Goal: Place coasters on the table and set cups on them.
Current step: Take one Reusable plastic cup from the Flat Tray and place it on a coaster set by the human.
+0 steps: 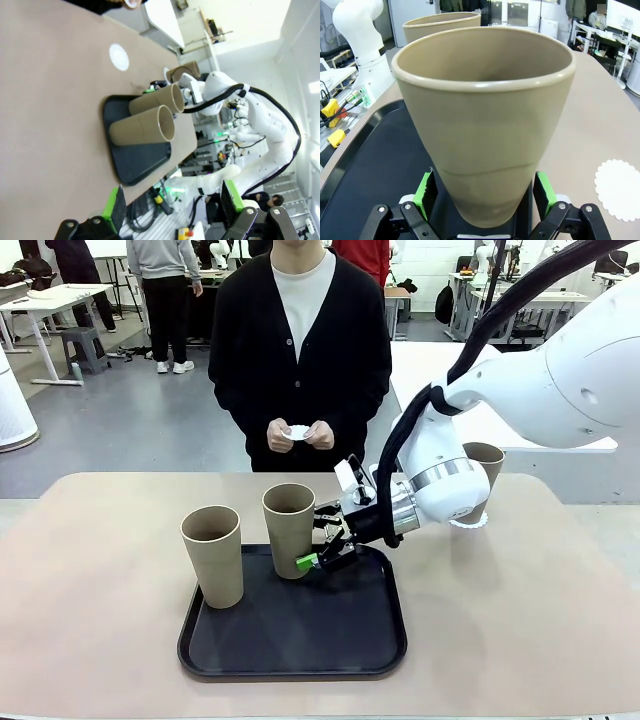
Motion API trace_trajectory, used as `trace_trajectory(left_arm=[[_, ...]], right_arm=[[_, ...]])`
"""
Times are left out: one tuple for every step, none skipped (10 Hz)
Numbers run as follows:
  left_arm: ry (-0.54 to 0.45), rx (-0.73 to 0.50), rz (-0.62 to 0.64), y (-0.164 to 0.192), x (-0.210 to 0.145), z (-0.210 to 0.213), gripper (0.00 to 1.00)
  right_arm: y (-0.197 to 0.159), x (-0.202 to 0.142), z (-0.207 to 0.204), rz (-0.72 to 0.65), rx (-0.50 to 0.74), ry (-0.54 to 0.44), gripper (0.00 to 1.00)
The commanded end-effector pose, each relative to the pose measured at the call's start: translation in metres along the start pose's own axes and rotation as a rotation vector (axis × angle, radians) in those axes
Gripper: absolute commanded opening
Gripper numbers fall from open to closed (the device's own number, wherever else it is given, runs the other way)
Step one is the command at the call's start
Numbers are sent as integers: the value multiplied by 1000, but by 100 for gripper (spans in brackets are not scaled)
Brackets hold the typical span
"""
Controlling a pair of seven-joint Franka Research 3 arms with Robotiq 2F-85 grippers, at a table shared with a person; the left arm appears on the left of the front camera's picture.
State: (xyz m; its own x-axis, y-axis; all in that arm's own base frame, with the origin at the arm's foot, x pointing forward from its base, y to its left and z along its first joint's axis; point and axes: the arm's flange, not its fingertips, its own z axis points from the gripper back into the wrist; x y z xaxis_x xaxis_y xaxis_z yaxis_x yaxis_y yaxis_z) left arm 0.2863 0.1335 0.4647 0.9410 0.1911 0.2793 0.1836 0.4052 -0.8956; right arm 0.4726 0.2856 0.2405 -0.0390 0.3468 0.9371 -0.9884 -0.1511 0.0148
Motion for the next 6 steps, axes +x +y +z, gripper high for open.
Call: trace_trajectory(left_arm=[[-6, -9, -8, -1, 0, 2, 100], [-6, -9, -8, -1, 0, 2, 100], [-6, -9, -8, -1, 0, 2, 100], [-6, -9, -8, -1, 0, 2, 100], [-6, -9, -8, -1, 0, 2, 100], [-6, -9, -8, -1, 0, 2, 100]], right_arm=[[-8, 2, -9, -21, 23, -15, 100], [-9, 3, -12, -19, 28, -26, 100], [-12, 3, -13, -22, 27, -38, 100], [-14, 3, -14, -27, 27, -64, 100], [-15, 2, -13, -24, 31, -98, 100], [-14, 1, -11, 3, 46, -112, 52]])
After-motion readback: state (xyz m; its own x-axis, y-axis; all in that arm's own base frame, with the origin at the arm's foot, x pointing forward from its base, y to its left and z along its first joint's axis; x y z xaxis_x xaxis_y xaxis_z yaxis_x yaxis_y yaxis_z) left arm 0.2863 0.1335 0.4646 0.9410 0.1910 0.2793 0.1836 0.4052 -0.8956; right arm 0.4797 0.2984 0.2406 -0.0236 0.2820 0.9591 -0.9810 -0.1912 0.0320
